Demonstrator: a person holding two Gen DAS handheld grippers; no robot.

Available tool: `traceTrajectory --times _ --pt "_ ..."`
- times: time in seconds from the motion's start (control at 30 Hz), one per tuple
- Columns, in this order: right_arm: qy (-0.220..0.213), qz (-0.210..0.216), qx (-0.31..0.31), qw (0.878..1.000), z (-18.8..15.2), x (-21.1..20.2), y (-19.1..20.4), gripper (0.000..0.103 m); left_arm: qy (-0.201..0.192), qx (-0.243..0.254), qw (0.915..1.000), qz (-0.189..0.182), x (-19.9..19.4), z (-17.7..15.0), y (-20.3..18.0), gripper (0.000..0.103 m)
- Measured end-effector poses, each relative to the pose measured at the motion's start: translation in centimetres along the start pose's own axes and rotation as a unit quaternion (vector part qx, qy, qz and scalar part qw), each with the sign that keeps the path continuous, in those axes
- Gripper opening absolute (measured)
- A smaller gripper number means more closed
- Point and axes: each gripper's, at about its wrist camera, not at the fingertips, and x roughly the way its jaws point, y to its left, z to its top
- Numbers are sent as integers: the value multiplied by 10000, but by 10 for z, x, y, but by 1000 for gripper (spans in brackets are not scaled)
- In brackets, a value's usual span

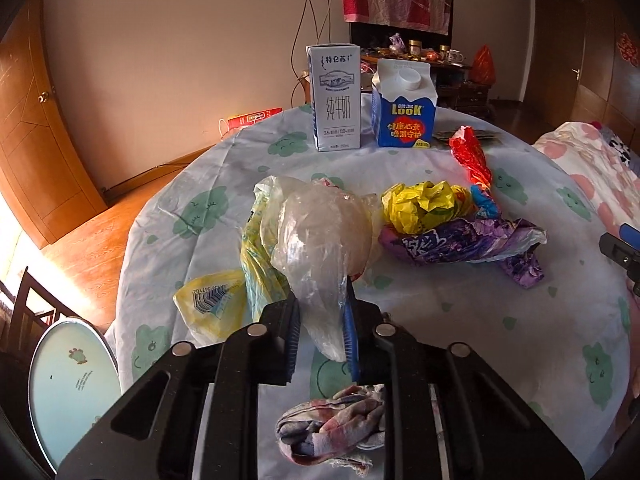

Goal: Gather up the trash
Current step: 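Grasp the clear plastic bag with the left tool while the right tool grasps the purple foil wrapper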

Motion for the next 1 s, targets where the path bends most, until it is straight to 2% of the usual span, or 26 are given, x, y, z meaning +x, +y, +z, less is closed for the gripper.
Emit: traceTrajectory --times 0.03,0.07,0.23,0.33,0.63,0.7,0.77,0.83,0.9,1.0 --pt "8 60 20 10000 1 0 1 80 -49 33 10000 -21 -3 0 -1 11" --pt "15 101 30 9999 2 0 3 80 -91 42 9999 -84 -7 0 -2 10" --pt "-35 365 -98 9993 15 0 25 80 -342 -25 9989 -308 -40 0 6 10" --pt "-47 567 -424 9975 24 5 50 80 -469 -98 9981 -382 -61 -3 17 10" --pt "644 992 -716 9904 23 38 93 79 -659 -633 9958 -31 -101 -32 73 10" --pt "848 1127 -807 9867 15 42 99 72 -628 -720 9954 39 -106 -39 85 10" --pt "1082 1371 -769 9816 9 45 101 58 -567 -780 9953 105 -108 -45 94 10" --pt "1049 1395 -833 9811 5 42 102 54 -523 -842 9950 115 -110 -51 100 10" --pt "1098 1490 -881 9788 2 40 106 43 -497 -872 9948 150 -111 -57 105 10" --pt "1105 1503 -1004 9773 -3 37 113 37 -445 -909 9947 172 -112 -65 109 10"
